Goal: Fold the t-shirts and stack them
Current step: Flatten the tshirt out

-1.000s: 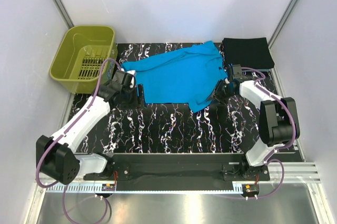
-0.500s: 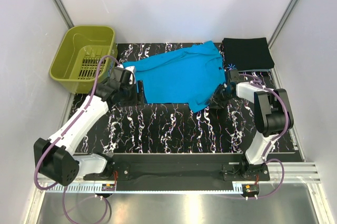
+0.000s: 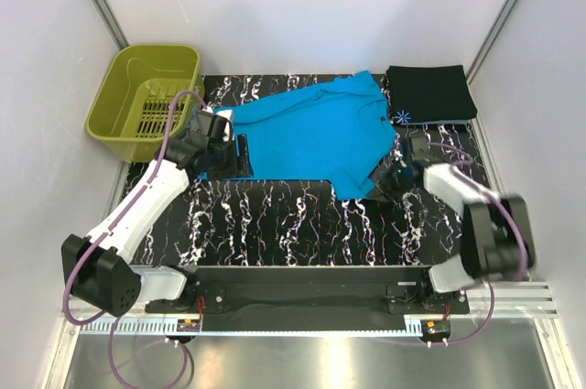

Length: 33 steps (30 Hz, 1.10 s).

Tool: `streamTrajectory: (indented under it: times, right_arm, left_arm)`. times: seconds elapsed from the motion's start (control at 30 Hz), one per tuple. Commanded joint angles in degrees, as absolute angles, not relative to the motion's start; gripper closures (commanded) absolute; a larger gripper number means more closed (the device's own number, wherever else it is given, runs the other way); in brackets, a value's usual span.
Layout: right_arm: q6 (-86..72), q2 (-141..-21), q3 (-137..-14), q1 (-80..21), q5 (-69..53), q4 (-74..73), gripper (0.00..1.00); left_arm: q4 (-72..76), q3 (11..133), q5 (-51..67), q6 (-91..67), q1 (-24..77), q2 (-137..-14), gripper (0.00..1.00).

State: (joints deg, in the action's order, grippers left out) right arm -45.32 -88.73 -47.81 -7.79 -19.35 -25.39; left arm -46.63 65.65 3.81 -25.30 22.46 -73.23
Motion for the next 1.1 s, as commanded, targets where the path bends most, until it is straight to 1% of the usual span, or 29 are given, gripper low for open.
streamTrajectory:
  times: [0.0,0.03,0.07,0.1,0.13,0.17,0.23,0.33,0.43,0.53,0.6,0.67,0.8,0.93,1.07]
  right_arm:
    - [-51.75,-74.83,-43.25,-10.71,-21.44,-31.81,1.0]
    - [-53.94,-72.97,-41.5,-12.2,-23.36,-32.25,0.98]
    - [-54.75,-71.21,-40.88,-13.61,-23.81,-32.95,0.87]
    - [-55.28,-67.71,-40.35,-15.71,-23.91,-33.83,0.74]
    - [-56.07,-65.85,-38.6,-15.73,-24.25,-34.45,0.62]
    - [-55.55,-64.0,-37.98,-15.65,-23.47,-35.32,0.43]
    - [-51.71,-59.69,-37.53,-13.02,-19.89,-38.3,0.4]
    - [-46.78,-60.29,-38.49,-10.12,-18.9,-40.95,0.38]
    - [-45.36,-62.48,-39.02,-10.02,-17.41,-40.7,0.38]
    - [-46.4,-64.95,-39.72,-9.76,-13.99,-40.61,0.44]
    - [-46.49,-66.96,-39.73,-8.97,-12.31,-40.08,0.46]
    - [-45.71,-68.46,-39.9,-8.18,-11.25,-38.59,0.5]
    - [-43.33,-72.76,-41.22,-7.82,-10.11,-38.32,0.5]
    - [-42.45,-74.0,-40.61,-7.47,-8.79,-36.48,0.5]
    - [-42.1,-75.14,-39.64,-7.12,-10.19,-32.79,0.51]
  left_arm:
    - [-45.09,65.75,1.93,-24.35,21.01,-72.69,0.34]
    - [-44.83,65.57,2.19,-24.26,20.74,-72.6,0.34]
    - [-44.82,65.48,1.94,-24.0,20.48,-72.6,0.34]
    - [-44.82,65.39,1.76,-23.99,20.22,-72.68,0.33]
    - [-44.74,65.3,1.84,-23.82,20.13,-72.69,0.32]
    - [-44.65,65.13,1.85,-23.73,19.95,-72.69,0.32]
    - [-45.0,64.95,1.23,-23.73,19.78,-73.3,0.32]
    - [-45.09,63.9,1.75,-25.31,19.25,-73.3,0.32]
    - [-45.0,62.76,2.46,-25.93,18.9,-73.21,0.34]
    - [-44.91,61.88,1.76,-26.1,18.02,-72.86,0.36]
    - [-44.74,61.53,1.67,-26.02,16.97,-72.69,0.38]
    - [-44.65,61.35,2.19,-25.67,15.65,-72.86,0.4]
    - [-44.56,61.09,3.51,-24.87,14.33,-73.21,0.42]
    - [-44.47,60.65,3.69,-24.61,13.36,-73.83,0.43]
    - [-44.03,60.29,4.83,-24.61,12.13,-74.09,0.44]
